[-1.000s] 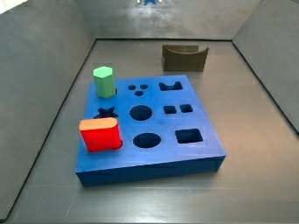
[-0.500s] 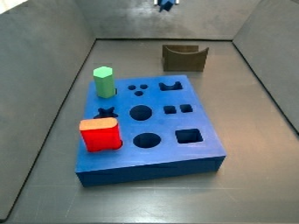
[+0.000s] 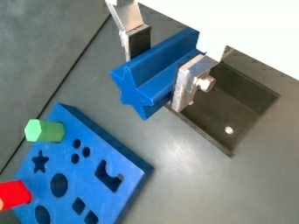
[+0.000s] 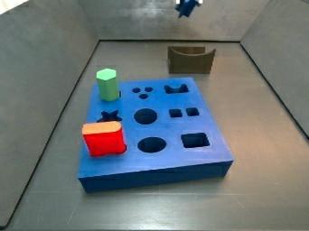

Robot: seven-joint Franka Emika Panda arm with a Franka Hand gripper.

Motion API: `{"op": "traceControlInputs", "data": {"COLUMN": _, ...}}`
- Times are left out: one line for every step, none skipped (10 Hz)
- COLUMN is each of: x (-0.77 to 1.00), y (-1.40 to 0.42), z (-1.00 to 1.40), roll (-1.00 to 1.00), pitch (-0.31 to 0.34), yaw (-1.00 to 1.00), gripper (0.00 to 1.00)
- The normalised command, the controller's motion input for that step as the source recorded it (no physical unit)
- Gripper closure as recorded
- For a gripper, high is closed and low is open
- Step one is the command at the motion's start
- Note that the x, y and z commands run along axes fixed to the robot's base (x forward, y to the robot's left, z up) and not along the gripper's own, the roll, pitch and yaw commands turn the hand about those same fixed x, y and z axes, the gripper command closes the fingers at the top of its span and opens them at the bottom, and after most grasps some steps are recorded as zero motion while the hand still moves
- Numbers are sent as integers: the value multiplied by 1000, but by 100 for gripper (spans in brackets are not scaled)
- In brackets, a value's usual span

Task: Pick up the star object. Move up. Place the star object on the fixture. Regrasp the star object. Move to above the board. Insert the star object.
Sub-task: Place the star object on the fixture.

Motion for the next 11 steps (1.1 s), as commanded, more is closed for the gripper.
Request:
{"op": "traceControlInputs", "data": {"x": 356, "y": 31, "z": -11, "roll": -178, "pitch": 21, "yaw": -84, "gripper": 100}}
{"op": "traceControlInputs", "data": {"x": 206, "y": 22, "z": -9, "roll": -152, "pitch": 24, "yaw": -62, "gripper": 100}}
{"op": "traceControlInputs", "data": {"x": 133, "y": 127, "z": -1000, "roll": -1000, "pitch": 248, "yaw": -7, "gripper": 100}}
{"op": "traceControlInputs", "data": {"x": 118, "y": 131, "z": -1000, "roll": -1000, "pitch": 236, "yaw": -14, "gripper": 100}}
{"op": "traceControlInputs", "data": {"x": 138, "y": 138, "z": -1000, "roll": -943, "pitch": 255, "yaw": -107, "gripper": 100}}
{"op": "traceControlInputs", "data": {"x": 144, "y": 137, "z": -1000, "roll": -850, "pitch": 253, "yaw": -133, "gripper": 100}}
{"op": "traceControlInputs", "data": {"x": 158, "y": 142, "z": -1000, "roll": -601, "pitch": 188, "yaw": -197, "gripper": 100}}
{"op": "traceControlInputs", "data": {"x": 161, "y": 144, "z": -1000, "roll": -498, "pitch": 153, "yaw": -219, "gripper": 100}}
{"op": "traceControlInputs", "data": {"x": 171, "y": 139, "z": -1000, "roll": -295, "pitch": 90, "yaw": -231, "gripper": 100}}
{"op": "traceControlInputs", "data": {"x": 178, "y": 135, "z": -992, "roll": -214, "pitch": 41, "yaw": -227, "gripper": 100}}
{"op": "traceControlInputs", "data": {"x": 132, "y": 104, "z": -708, "roll": -170, "pitch": -9, "yaw": -211, "gripper": 100}}
